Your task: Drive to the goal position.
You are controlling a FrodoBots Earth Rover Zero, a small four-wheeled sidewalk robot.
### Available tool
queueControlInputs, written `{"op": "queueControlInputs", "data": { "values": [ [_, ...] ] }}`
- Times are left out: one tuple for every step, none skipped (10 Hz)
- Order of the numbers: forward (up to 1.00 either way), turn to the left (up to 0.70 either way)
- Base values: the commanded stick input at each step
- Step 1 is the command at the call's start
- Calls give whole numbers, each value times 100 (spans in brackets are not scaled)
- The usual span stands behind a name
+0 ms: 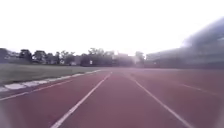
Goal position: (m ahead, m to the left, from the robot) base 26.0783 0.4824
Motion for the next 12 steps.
{"op": "queueControlInputs", "data": {
  "values": [
    [70,0],
    [70,0],
    [70,0],
    [70,0],
    [70,0],
    [70,0],
    [70,0],
    [70,-1],
    [70,-2],
    [70,-17],
    [70,-28],
    [70,-32]
  ]
}}
